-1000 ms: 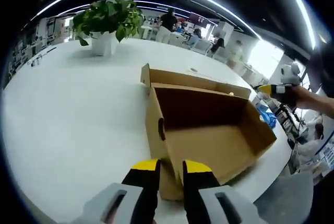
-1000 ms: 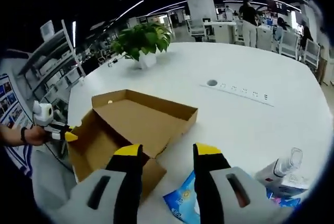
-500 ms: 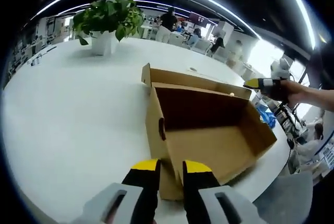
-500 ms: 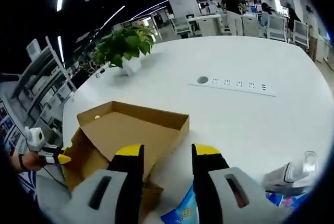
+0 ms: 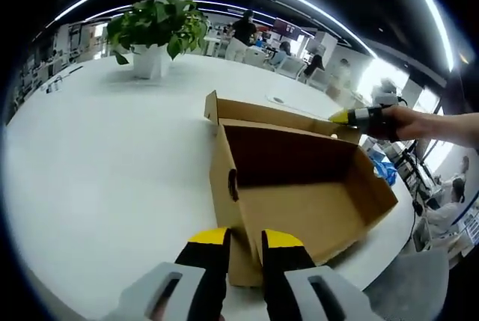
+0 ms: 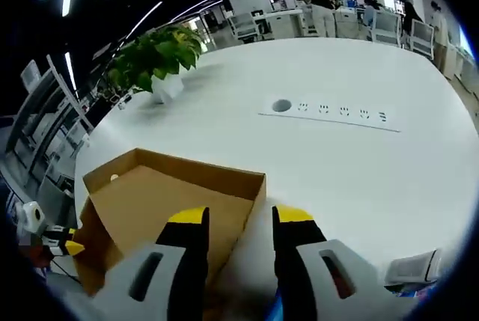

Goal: Operate the shoe box by opening the lid, removing the specified soft item, and placing it in the target area until the item is outside and the box remains undamaged.

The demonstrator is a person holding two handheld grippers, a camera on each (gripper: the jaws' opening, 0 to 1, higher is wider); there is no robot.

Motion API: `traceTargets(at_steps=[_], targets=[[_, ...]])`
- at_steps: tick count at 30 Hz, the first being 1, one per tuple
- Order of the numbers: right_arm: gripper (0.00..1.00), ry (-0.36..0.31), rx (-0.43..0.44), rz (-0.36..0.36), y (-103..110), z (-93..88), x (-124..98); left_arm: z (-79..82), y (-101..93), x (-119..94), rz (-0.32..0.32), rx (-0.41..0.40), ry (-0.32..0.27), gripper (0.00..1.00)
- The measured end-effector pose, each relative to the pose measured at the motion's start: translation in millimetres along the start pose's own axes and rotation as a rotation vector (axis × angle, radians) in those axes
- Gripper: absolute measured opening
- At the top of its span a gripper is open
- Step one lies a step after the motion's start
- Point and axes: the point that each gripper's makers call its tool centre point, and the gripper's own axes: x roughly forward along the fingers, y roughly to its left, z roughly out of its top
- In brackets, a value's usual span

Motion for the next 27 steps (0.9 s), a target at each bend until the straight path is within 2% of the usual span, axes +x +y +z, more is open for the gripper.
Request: traceTargets(at_steps=[3,5,6,7,9,10,13,19,27], targets=[[0.25,0.011,0.002,-0.015,0.7,-1.1,3.2,0.2,-0.3,0.3,0.000,-0.001,0.001,0.16],[0.14,0.016,0.018,-0.030,2.9,-3.5,1.5,0.4,-0.6,0.6,0.003,0.003,0.004,0.16],[0.07,0.036,0.040,-0.073,-0.4,-8.3,-0.2,0.7,-1.4,1.4,0.003,0.010,0.007,0.16],[0.05,0.038,0.048,-0.076,0.9,-9.1,-0.3,1.3,-2.5,2.6,0.002,0.014,0.010,0.16],[0.04,0.055,0.048,-0.105,0.6,-12.3,-0.8,1.9,-3.2,3.5,0.008,0.023,0.016,0.16],[0.03,0.065,0.014,-0.131,-1.7,-13.3,-2.8,1.9,-3.4,3.4,0.013,0.037,0.023,0.16],[0.02,0.091,-0.028,-0.146,-0.6,-13.4,-4.8,1.5,-3.7,3.3,0.019,0.051,0.029,0.16],[0.01,0.094,-0.058,-0.175,0.3,-6.0,-13.2,1.4,-3.1,4.7,0.033,0.052,0.030,0.15],[0.01,0.067,-0.061,-0.170,-0.4,4.1,-27.4,1.0,-3.6,5.3,0.088,0.097,0.068,0.13]])
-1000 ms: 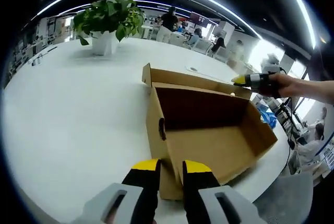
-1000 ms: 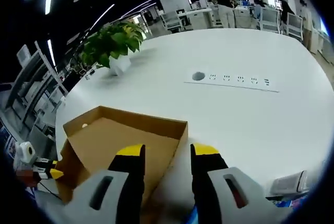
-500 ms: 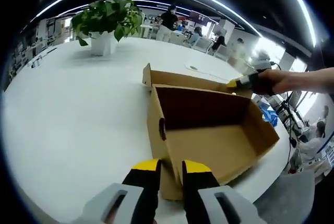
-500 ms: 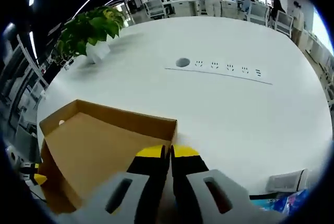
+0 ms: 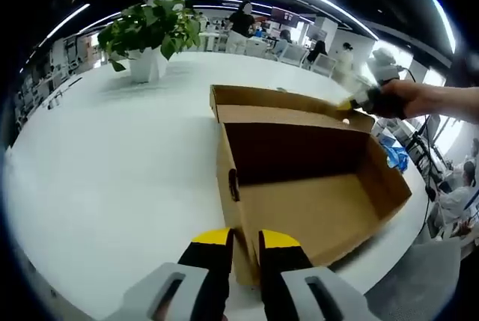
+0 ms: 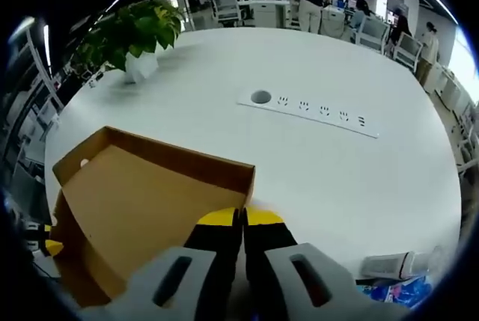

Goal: Operate the shoe box by opening the lid, removing the specified soft item, and placing it in the target area until the item is outside and the box remains undamaged.

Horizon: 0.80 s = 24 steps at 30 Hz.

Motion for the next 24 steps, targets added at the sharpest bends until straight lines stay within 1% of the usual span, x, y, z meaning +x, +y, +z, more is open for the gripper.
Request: traceTargets(at_steps=[2,5,6,10,14,16,19,24], targets=[[0.00,-0.005,-0.003,0.001,-2.1,2.9,-0.4,-0.2,0.8,0.1,0.014,0.006,0.005,0.12],[0.00,-0.019,-0.004,0.004,-4.9,8.1,-2.5,-0.4,7.5,0.9,0.034,0.002,0.008,0.10],[0.00,-0.026,-0.003,0.007,-5.5,10.4,-3.2,-0.3,9.6,1.3,0.051,0.002,0.011,0.09],[0.01,-0.055,-0.007,0.020,-3.5,17.8,-9.1,-0.7,15.5,2.4,0.101,0.006,0.026,0.06],[0.01,-0.082,-0.024,0.030,-1.1,23.5,-17.4,-1.4,19.1,2.7,0.129,-0.001,0.030,0.05],[0.01,-0.099,-0.030,0.032,-0.2,26.4,-22.7,-1.6,19.4,2.5,0.137,0.000,0.031,0.04],[0.00,-0.121,-0.040,0.031,1.2,29.3,-30.5,-2.3,18.1,4.4,0.177,0.045,0.060,0.04],[0.00,-0.149,-0.044,0.029,1.4,32.4,-44.2,-2.3,15.4,5.6,0.203,0.029,0.065,0.04]])
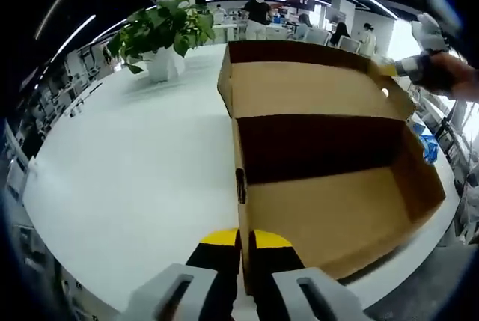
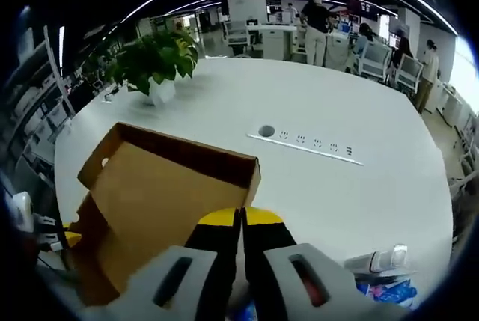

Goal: Operate the shoe box by opening the lid, removing the specified soft item, and placing it in the target area until the item is outside and the box remains undamaged.

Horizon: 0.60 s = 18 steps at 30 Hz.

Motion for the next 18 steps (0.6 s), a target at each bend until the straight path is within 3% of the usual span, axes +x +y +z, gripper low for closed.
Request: traceTargets(at_steps=[18], targets=[[0.00,-0.100,-0.084,0.019,23.9,4.8,-53.6,-1.0,-2.0,-0.6,0.038,-0.023,0.006,0.04]])
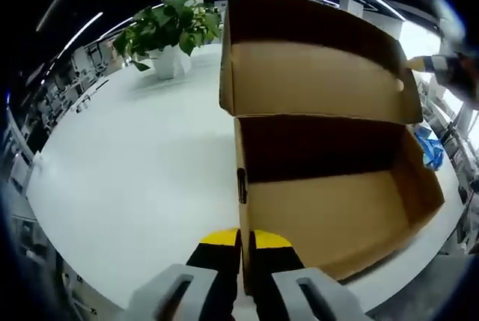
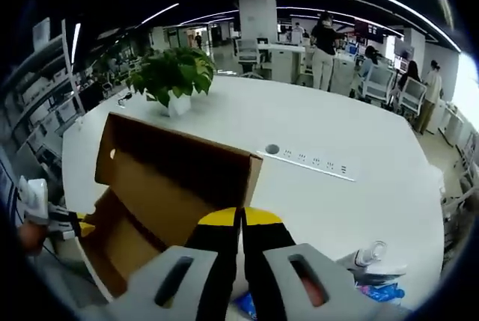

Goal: Operate the shoe box by opening the lid, removing the specified soft item, and placing it in the target area until the item is outside and the box remains undamaged.

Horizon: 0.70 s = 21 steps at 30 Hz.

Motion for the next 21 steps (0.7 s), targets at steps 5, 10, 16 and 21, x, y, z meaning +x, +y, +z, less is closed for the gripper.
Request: traceTargets(at_steps=[5,10,16,21], targets=[[0.00,-0.024,-0.037,0.003,4.5,-0.7,-8.9,-0.1,-0.8,0.2,0.004,-0.016,-0.001,0.04],[0.00,-0.040,-0.053,0.003,7.2,-4.3,-17.1,0.0,-1.2,0.4,-0.001,-0.024,-0.006,0.04],[0.00,-0.052,-0.087,0.000,12.7,-10.5,-26.8,0.0,-1.3,0.1,-0.004,-0.027,-0.008,0.04],[0.00,-0.075,-0.068,0.013,15.1,-16.6,-34.0,0.2,-1.1,0.9,-0.026,-0.025,-0.017,0.04]])
